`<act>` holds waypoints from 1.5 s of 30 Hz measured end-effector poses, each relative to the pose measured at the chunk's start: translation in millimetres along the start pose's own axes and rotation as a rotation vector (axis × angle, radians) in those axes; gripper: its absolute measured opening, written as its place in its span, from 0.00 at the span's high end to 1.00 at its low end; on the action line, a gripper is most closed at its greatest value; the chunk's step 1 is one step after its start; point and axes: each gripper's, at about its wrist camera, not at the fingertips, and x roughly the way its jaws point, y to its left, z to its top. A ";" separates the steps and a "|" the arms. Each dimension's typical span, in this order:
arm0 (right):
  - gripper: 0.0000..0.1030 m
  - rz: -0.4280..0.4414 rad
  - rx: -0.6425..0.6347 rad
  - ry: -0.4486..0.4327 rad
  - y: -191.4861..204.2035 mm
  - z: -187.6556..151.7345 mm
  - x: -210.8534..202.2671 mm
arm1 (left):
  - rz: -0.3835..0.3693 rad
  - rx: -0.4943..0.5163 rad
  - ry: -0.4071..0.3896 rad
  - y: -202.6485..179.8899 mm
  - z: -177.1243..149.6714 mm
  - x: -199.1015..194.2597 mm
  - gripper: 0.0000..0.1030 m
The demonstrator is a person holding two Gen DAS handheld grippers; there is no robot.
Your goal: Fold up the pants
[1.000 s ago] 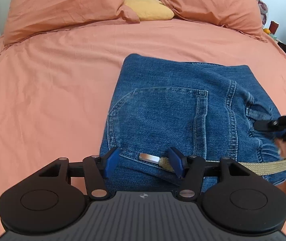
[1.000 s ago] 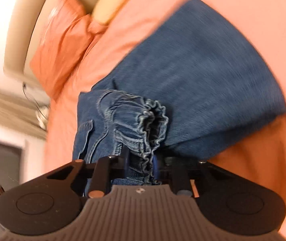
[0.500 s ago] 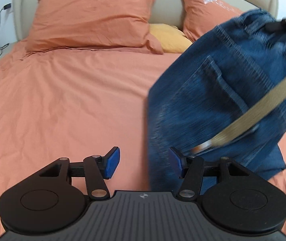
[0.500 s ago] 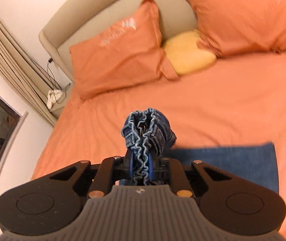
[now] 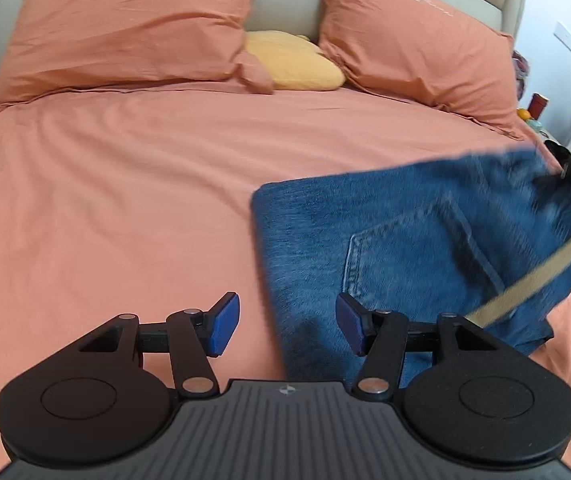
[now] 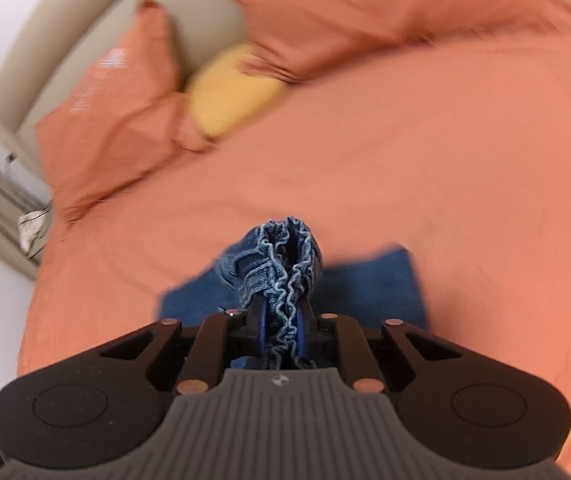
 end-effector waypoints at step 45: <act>0.68 -0.186 -0.278 -0.393 -34.7 -186.6 23.3 | 0.031 0.064 0.296 -30.4 -81.7 32.3 0.41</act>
